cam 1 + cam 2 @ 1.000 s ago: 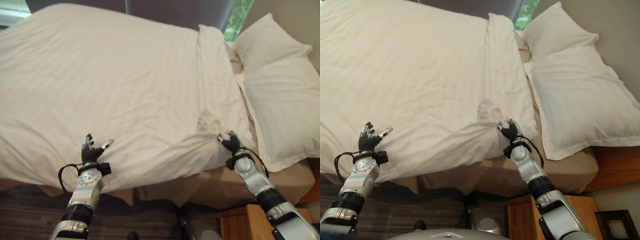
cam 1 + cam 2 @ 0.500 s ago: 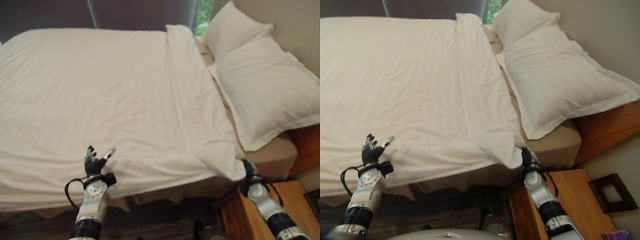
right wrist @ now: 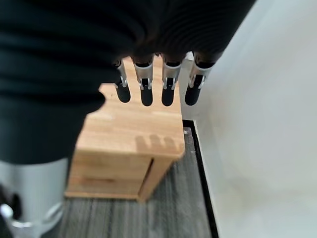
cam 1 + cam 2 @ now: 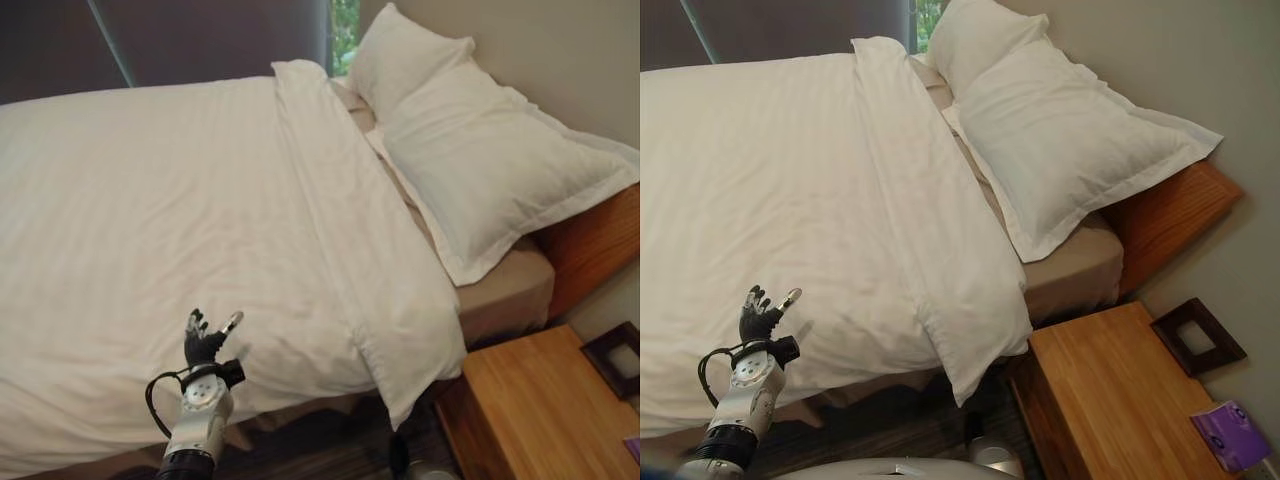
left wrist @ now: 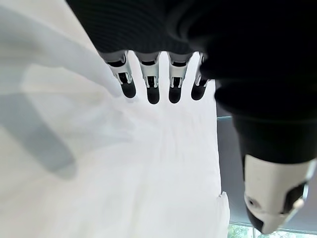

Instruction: Making the bed.

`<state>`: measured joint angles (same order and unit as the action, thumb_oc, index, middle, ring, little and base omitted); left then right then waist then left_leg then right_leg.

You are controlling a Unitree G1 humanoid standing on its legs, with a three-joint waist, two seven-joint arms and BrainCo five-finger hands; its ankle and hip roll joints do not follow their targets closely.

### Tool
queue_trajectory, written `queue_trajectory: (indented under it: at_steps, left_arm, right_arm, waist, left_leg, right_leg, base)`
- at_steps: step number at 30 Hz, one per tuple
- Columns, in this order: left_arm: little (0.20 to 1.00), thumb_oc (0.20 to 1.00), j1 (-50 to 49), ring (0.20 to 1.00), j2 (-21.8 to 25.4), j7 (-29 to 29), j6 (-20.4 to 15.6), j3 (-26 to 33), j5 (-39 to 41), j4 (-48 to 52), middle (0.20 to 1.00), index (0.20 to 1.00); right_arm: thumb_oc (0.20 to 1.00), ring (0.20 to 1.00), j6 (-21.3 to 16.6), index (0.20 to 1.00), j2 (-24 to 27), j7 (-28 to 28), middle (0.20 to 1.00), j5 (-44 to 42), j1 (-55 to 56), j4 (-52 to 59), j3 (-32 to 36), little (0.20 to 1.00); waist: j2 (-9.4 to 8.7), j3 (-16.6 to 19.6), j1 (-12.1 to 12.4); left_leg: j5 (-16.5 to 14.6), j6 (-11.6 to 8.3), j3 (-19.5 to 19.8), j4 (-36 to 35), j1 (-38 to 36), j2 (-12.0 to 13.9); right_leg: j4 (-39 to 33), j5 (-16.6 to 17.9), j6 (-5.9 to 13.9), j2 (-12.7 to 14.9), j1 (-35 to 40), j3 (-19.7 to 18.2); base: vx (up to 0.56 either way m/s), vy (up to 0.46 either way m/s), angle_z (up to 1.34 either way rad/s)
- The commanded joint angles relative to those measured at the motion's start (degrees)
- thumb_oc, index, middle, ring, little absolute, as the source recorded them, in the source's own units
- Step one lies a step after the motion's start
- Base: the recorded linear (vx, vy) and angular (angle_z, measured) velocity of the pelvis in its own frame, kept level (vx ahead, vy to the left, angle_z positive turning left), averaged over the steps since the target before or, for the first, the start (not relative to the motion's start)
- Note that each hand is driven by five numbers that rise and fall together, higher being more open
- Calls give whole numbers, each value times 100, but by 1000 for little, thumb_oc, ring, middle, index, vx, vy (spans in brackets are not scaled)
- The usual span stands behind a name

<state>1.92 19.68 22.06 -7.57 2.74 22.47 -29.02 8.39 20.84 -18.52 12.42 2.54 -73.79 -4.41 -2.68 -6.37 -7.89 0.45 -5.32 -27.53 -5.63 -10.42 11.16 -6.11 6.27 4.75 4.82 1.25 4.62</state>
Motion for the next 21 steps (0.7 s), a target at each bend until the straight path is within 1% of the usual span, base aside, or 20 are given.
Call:
queue_trajectory:
  at_steps: [1, 2, 4, 6, 7, 8, 9, 10, 11, 12, 13, 14, 16, 18, 19, 21]
  left_arm:
    - [1000, 1000, 35, 1000, 283, -45, -474, 310, 308, 222, 1000, 1000]
    - [1000, 1000, 30, 1000, 271, -29, -473, 329, 274, 258, 1000, 1000]
    - [1000, 1000, 42, 1000, 253, 10, -473, 321, 153, 376, 1000, 1000]
    - [1000, 1000, 140, 1000, 248, 10, -492, 266, 114, 466, 1000, 1000]
    - [1000, 1000, 174, 1000, 266, -1, -511, 238, 112, 541, 1000, 1000]
    - [1000, 1000, 182, 1000, 262, -15, -508, 238, 119, 582, 1000, 1000]
    - [1000, 1000, 213, 1000, 288, -18, -502, 246, 141, 616, 1000, 1000]
    - [1000, 1000, 238, 1000, 307, -20, -501, 204, 162, 657, 1000, 1000]
    - [1000, 1000, 287, 1000, 291, -29, -498, 136, 196, 611, 1000, 1000]
    - [1000, 1000, 293, 1000, 296, -30, -500, 138, 197, 609, 1000, 1000]
    - [1000, 1000, 303, 1000, 265, -56, -517, 88, 232, 555, 1000, 1000]
    - [1000, 1000, 345, 1000, 228, -122, -562, -4, 348, 416, 1000, 1000]
    - [1000, 1000, 451, 1000, 182, -155, -608, -132, 482, 246, 1000, 1000]
    - [1000, 1000, 461, 1000, 186, -156, -611, -131, 484, 240, 1000, 1000]
    - [1000, 1000, 607, 1000, 171, -189, -674, -177, 673, 79, 1000, 1000]
    - [1000, 1000, 775, 1000, 184, -197, -749, -248, 885, 9, 1000, 1000]
  right_arm:
    - [1000, 1000, -261, 1000, 380, -377, 1000, -17, -798, 1096, -173, 1000]
    - [1000, 1000, -283, 1000, 515, -405, 1000, 100, -844, 1558, -185, 1000]
    - [1000, 1000, -430, 1000, 804, -488, 1000, 310, -1134, 2846, -221, 1000]
    - [1000, 1000, -603, 1000, 887, -491, 1000, 31, -1478, 3584, -196, 1000]
    - [448, 448, -755, 448, 905, -479, 448, -307, -1686, 4026, -144, 448]
    - [200, 200, -823, 200, 904, -502, 200, -503, -1762, 4302, -75, 200]
    - [200, 200, -947, 200, 834, -501, 200, -816, -1849, 4563, 18, 200]
    - [200, 200, -1387, 200, 258, -407, 200, -2129, -1987, 4984, 191, 200]
    - [200, 200, -1720, 200, -303, -167, 200, -3387, -2125, 4909, 278, 200]
    - [200, 200, -1727, 200, -303, -162, 200, -3394, -2133, 4900, 279, 200]
    - [200, 200, -1905, 200, -608, -38, 200, -3983, -2214, 4828, 291, 200]
    - [200, 200, -2174, 200, -983, 210, 200, -4870, -2379, 4632, 227, 200]
    - [200, 200, -2376, 200, -1299, 443, 200, -5565, -2536, 4450, 116, 200]
    - [200, 200, -2382, 200, -1298, 452, 200, -5572, -2548, 4438, 119, 200]
    - [200, 200, -2431, 200, -1448, 461, 200, -5881, -2756, 4172, 78, 200]
    - [200, 200, -2457, 200, -1602, 455, 200, -6076, -2972, 3908, -46, 200]
  waist:
    - [-294, -83, -179]
    - [-290, -79, -198]
    - [-278, -67, -218]
    - [-269, -62, -201]
    - [-257, -43, -162]
    - [-253, -44, -155]
    - [-237, -37, -124]
    - [-202, -42, -75]
    - [-160, -41, -13]
    - [-160, -37, -10]
    - [-134, -40, 20]
    - [-93, -48, 84]
    - [-51, -79, 154]
    - [-47, -71, 157]
    - [-11, -99, 200]
    - [18, -144, 263]
  left_leg:
    - [205, -57, 278, 63, 313, 43]
    - [209, -65, 266, 63, 301, 52]
    - [214, -75, 259, 63, 291, 73]
    - [224, -82, 264, 63, 295, 94]
    - [247, -89, 268, 63, 313, 118]
    - [229, -92, 279, 63, 298, 115]
    - [253, -96, 290, 63, 317, 130]
    - [236, -98, 337, 63, 308, 129]
    - [241, -103, 387, 63, 311, 130]
    - [260, -103, 384, 63, 328, 136]
    - [237, -108, 412, 63, 310, 123]
    - [247, -121, 453, 63, 302, 115]
    - [264, -135, 506, 63, 318, 101]
    - [282, -135, 503, 63, 342, 110]
    - [299, -152, 535, 63, 383, 103]
    - [313, -165, 582, 63, 428, 99]
  right_leg:
    - [111, -871, 376, 301, 734, 194]
    - [111, -870, 374, 294, 735, 191]
    - [111, -868, 357, 282, 729, 179]
    - [111, -873, 338, 272, 740, 192]
    - [111, -859, 314, 261, 721, 205]
    - [111, -882, 318, 266, 745, 224]
    - [111, -872, 300, 253, 732, 232]
    - [111, -898, 286, 261, 769, 266]
    - [111, -911, 271, 272, 794, 307]
    - [111, -897, 264, 265, 775, 302]
    - [111, -922, 263, 275, 810, 322]
    - [111, -943, 252, 279, 843, 356]
    - [111, -953, 244, 277, 857, 381]
    - [111, -936, 235, 268, 831, 375]
    - [111, -943, 237, 270, 816, 403]
    - [111, -944, 236, 273, 801, 433]
  base:
    - [-7, -10, -10]
    - [-5, -5, -10]
    - [2, -3, -3]
    - [0, 0, 0]
    - [0, 0, 0]
    - [23, -20, 5]
    - [44, -13, 5]
    - [48, -10, 3]
    - [36, -5, 1]
    - [36, 6, 1]
    - [49, 1, 7]
    - [65, -2, 8]
    - [45, -10, 7]
    - [11, -6, 19]
    - [22, -9, 22]
    - [26, -16, 12]
